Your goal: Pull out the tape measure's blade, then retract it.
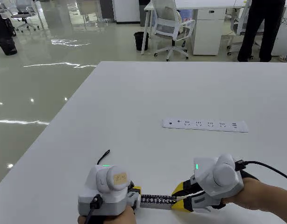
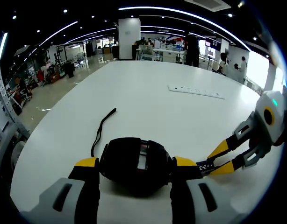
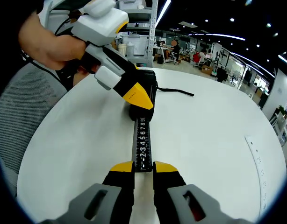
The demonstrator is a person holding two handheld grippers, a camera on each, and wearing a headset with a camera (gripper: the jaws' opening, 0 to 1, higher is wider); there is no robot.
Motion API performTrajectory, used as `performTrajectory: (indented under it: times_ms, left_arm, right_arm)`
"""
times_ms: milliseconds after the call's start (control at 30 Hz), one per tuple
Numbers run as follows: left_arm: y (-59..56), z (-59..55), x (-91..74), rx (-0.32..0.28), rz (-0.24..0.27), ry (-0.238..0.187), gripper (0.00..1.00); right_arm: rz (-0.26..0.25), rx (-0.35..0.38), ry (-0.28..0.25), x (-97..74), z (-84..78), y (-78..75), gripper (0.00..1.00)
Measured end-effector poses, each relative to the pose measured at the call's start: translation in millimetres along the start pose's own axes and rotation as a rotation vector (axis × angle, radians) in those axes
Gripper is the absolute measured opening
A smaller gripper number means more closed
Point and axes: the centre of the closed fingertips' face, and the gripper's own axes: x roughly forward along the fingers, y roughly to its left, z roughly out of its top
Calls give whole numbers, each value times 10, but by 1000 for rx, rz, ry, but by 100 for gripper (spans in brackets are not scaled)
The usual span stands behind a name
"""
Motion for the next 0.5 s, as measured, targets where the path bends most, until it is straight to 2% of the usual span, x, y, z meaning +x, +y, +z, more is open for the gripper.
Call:
performTrajectory:
  times_ms: [500]
  left_arm:
    - [13,2,0,4,0,2,57]
  right_arm:
    - [6,-2,-5,66,53,2,14]
